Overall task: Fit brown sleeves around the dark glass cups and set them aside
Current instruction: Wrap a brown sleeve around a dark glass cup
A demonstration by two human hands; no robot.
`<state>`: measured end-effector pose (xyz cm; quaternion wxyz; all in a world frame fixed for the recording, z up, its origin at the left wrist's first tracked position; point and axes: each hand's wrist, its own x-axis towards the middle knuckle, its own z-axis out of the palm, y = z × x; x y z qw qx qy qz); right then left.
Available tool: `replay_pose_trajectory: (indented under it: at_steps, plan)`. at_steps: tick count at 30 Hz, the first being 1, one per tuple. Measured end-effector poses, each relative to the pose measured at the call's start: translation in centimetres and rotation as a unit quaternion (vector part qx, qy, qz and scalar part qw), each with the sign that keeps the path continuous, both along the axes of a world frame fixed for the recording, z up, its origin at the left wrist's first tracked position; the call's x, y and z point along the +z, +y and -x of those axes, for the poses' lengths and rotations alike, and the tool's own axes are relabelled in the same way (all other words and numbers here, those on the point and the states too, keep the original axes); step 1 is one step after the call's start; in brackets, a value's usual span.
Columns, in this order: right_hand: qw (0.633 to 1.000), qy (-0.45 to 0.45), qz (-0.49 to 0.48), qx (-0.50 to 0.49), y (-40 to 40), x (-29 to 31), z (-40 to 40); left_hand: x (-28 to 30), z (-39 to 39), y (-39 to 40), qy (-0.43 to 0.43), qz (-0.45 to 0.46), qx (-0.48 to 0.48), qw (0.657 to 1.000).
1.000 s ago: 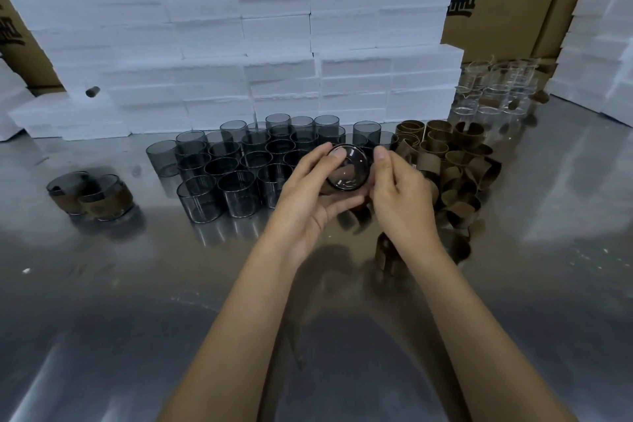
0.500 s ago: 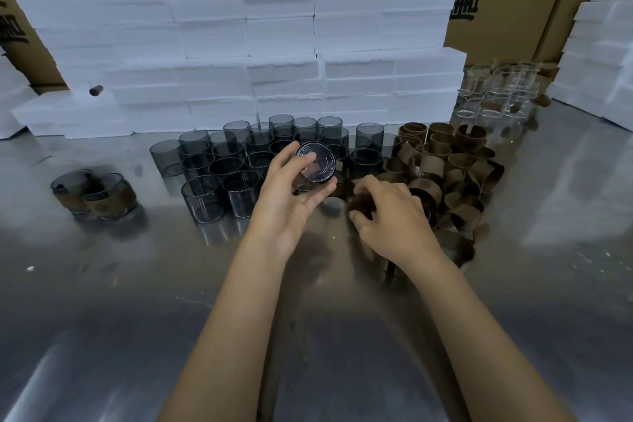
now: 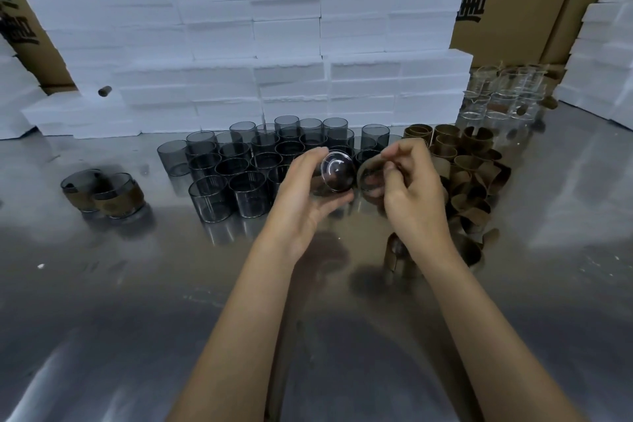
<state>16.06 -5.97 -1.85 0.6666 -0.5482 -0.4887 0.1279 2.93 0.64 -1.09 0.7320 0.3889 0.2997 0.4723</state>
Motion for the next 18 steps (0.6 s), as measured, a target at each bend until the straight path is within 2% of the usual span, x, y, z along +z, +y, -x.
replay_pose_trajectory:
  at_steps: [5, 8, 12, 16, 18]
  plan:
    - [0.999, -0.032, -0.025, -0.013, -0.3, 0.3, 0.8, -0.2, -0.9, -1.3, 0.065, -0.069, -0.101, 0.99]
    - [0.999, -0.017, -0.025, -0.026, -0.4, 0.3, 0.8, -0.3, -1.5, -2.1, 0.068, -0.063, -0.145, 0.985]
    - [1.0, 0.012, -0.007, 0.013, -0.5, 0.4, 0.4, -0.5, -1.6, -2.4, 0.06, -0.042, -0.162, 0.984]
    - [0.99, 0.118, 0.016, 0.074, -0.4, 0.4, 0.4, -0.3, -1.5, -2.3, 0.05, -0.034, -0.149, 0.987]
    - [0.985, 0.158, 0.015, 0.065, -0.4, 0.6, 0.5, -0.2, -1.6, -2.4, 0.058, -0.023, -0.146, 0.987]
